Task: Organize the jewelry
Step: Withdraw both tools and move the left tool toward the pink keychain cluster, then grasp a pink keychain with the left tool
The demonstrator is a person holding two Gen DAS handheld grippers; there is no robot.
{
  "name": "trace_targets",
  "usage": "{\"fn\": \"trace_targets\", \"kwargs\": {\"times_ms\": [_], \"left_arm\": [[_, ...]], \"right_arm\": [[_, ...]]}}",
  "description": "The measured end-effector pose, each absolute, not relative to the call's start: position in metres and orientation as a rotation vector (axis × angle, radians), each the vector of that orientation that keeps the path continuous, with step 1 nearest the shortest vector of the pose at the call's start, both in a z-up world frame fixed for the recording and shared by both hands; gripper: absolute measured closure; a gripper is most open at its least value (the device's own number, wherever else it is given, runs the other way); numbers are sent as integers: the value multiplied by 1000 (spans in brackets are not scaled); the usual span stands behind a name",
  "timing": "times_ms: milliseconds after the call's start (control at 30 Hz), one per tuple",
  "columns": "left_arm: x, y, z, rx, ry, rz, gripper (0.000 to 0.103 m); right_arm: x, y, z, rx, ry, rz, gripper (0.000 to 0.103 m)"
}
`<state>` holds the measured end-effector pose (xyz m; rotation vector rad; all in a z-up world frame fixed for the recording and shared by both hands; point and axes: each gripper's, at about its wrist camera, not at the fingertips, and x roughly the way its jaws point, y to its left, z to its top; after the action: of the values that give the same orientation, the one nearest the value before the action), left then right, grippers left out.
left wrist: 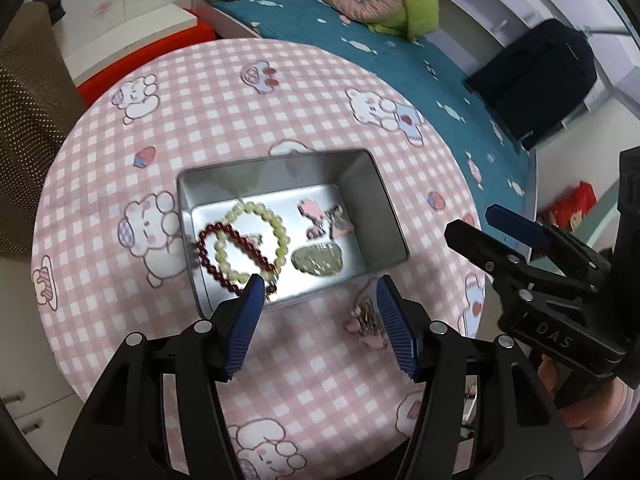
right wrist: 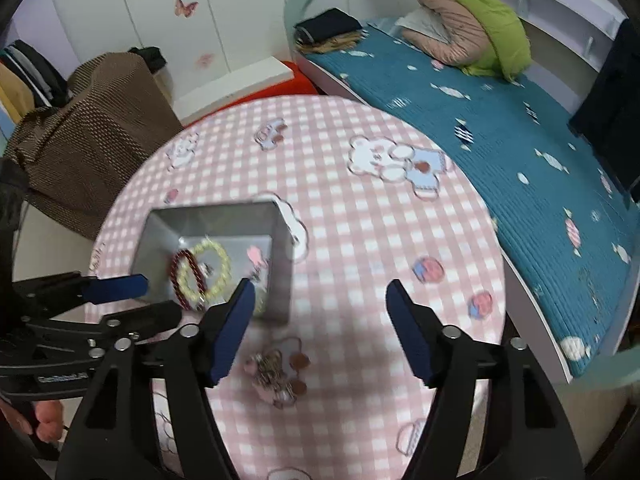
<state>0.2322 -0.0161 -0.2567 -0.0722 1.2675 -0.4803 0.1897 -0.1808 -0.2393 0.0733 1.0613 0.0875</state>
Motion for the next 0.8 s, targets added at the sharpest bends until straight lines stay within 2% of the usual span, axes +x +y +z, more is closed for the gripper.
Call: {"fn": "trace_targets", "kwargs": {"times_ms": [133,233,800], "left_arm": [[222,-18,-260,-69,1281,-505,44],[213,-24,-267,-69,1307,-532,44],[192,-74,-326,-34,1490,-403,44]], "right_arm": [[180,-185,-248,59,1102,25,33],[167,-189,-253,56,1127,-13,26],[159,-224,-267,-18,1140,74,26]]}}
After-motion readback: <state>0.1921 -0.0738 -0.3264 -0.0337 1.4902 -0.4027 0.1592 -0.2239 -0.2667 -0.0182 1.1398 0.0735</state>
